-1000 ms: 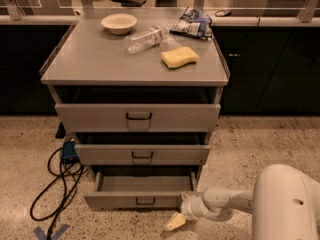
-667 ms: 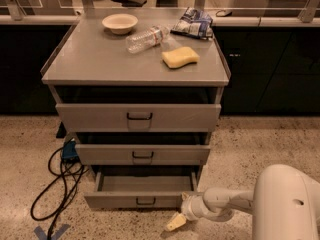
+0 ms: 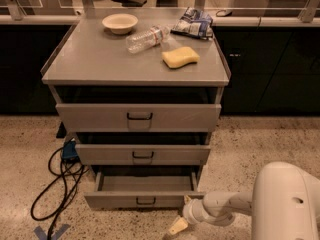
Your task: Close bottom drawer
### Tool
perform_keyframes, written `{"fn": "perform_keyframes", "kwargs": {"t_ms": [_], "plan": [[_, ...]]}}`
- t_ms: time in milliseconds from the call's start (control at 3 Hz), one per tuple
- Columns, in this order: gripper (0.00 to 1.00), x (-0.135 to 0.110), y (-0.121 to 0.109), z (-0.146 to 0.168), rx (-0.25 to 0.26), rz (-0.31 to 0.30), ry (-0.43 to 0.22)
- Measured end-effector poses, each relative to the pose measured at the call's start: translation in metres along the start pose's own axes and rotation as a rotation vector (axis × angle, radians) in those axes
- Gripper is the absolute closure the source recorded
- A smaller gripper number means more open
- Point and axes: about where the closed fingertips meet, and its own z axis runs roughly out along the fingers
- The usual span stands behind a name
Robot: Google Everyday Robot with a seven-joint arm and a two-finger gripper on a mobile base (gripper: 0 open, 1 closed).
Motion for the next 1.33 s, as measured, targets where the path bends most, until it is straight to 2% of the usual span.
{"fn": "perform_keyframes", "kwargs": {"t_ms": [333, 667, 1000, 1333], "plan": [[0.0, 0.014, 0.017, 0.012, -0.034, 0.029, 0.015], [0.0, 0.061, 0.04, 0.041, -0.122, 0.118, 0.02], [0.0, 0.075, 0.059, 0.064, -0.189, 0.157, 0.001], [0.0, 0.074, 0.044, 0.068, -0.217, 0.14, -0.033]]}}
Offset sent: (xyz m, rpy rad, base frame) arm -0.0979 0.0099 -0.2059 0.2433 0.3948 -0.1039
